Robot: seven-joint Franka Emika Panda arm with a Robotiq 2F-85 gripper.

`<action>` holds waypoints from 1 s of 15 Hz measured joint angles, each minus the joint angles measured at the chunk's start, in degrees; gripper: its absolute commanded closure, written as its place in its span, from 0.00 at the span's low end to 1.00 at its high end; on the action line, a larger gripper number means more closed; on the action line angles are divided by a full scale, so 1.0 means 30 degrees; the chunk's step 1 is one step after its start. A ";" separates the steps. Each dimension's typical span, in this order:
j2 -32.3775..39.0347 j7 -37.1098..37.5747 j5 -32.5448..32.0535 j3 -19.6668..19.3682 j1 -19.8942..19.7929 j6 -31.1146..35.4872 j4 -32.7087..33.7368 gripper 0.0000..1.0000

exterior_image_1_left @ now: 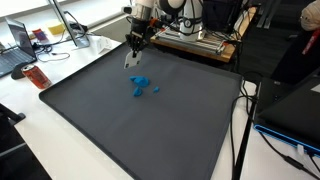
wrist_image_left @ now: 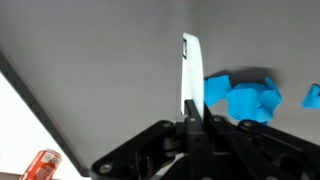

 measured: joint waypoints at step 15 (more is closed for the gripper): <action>-0.0127 -0.0721 -0.5671 -1.0991 1.0556 -0.5110 0.1190 0.99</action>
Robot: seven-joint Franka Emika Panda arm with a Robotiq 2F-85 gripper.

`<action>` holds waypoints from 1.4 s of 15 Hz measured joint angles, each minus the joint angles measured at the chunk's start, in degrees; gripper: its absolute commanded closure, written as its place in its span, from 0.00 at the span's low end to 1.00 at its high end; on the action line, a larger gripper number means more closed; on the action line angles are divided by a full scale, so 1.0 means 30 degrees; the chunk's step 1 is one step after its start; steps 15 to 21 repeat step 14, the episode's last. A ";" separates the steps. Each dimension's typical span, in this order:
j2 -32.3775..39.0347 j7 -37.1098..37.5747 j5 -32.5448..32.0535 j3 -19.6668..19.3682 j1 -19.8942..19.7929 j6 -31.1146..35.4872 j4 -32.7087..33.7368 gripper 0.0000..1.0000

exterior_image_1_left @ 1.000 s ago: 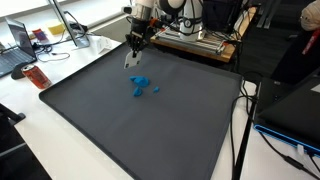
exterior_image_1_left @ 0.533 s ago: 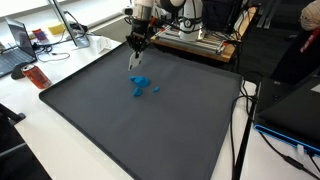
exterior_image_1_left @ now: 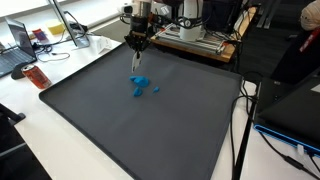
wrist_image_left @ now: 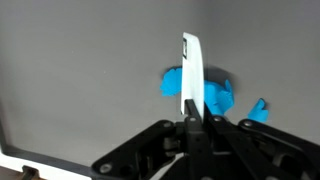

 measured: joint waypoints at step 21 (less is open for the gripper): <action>-0.3852 -0.1351 -0.4800 -0.2351 0.4026 -0.7069 0.3395 0.99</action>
